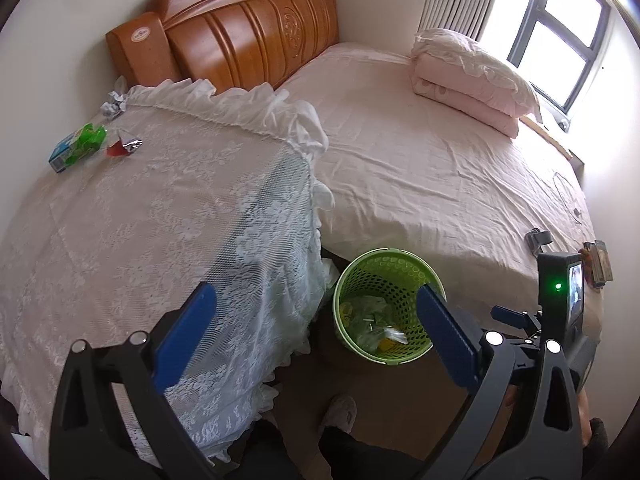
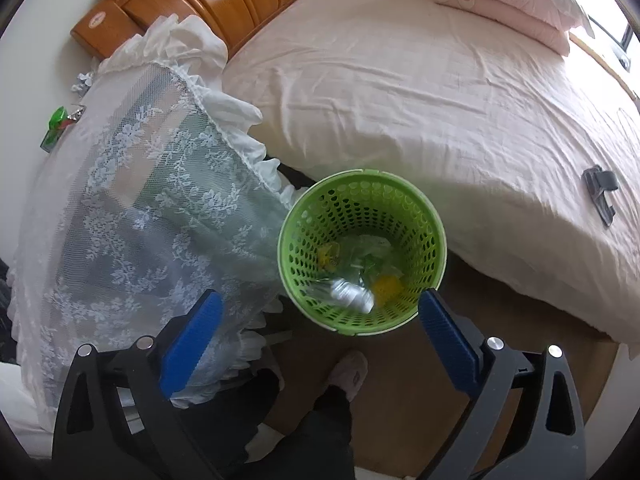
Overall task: Collect trash
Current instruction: 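Grasp the green wrapper with left tool while right grasps silver-red wrapper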
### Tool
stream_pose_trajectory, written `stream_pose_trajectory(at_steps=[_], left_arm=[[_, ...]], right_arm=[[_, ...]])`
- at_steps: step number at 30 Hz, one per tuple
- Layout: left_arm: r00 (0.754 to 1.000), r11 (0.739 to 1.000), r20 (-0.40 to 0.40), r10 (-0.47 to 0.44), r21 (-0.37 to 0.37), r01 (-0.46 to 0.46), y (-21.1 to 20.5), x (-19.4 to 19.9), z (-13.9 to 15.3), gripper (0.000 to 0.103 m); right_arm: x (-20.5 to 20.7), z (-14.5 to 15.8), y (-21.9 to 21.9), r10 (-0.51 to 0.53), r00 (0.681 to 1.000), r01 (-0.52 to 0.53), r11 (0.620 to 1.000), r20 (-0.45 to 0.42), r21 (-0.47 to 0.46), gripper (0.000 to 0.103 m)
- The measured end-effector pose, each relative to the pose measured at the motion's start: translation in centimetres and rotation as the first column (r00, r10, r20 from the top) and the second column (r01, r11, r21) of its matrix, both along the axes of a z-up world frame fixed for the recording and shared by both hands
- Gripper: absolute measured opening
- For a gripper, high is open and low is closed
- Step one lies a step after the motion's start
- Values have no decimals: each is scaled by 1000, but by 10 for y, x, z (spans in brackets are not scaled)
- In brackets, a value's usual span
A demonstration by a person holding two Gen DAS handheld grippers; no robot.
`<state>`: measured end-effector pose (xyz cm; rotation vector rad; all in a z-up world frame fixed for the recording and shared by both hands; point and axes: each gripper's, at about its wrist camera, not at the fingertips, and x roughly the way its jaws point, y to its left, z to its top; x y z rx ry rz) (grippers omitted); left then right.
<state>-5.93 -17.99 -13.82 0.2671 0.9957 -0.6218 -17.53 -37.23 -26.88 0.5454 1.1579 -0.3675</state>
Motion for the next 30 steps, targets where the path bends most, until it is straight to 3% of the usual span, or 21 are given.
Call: stream_pose_trajectory(at_steps=[8,14,25,30], left_arm=[[1000,1000,-3,19,-6,-19,16,5,0,95],[995,995,8,103,-17,-103,49,28,6,95],[939,941,74,336,11,-337,158,112,11,95],[913,915,80,400,12,-402,204,162,6,95]], right_arm=[[-1,23,12,-3,1000,3,1000,17,-7,101],[19,58,36,59,995,-57,998,78,-28,101],[139,89,118,265,953,-261,964,147,-52,101],[232,96,177,408,896,-394,913,176,-111,101]])
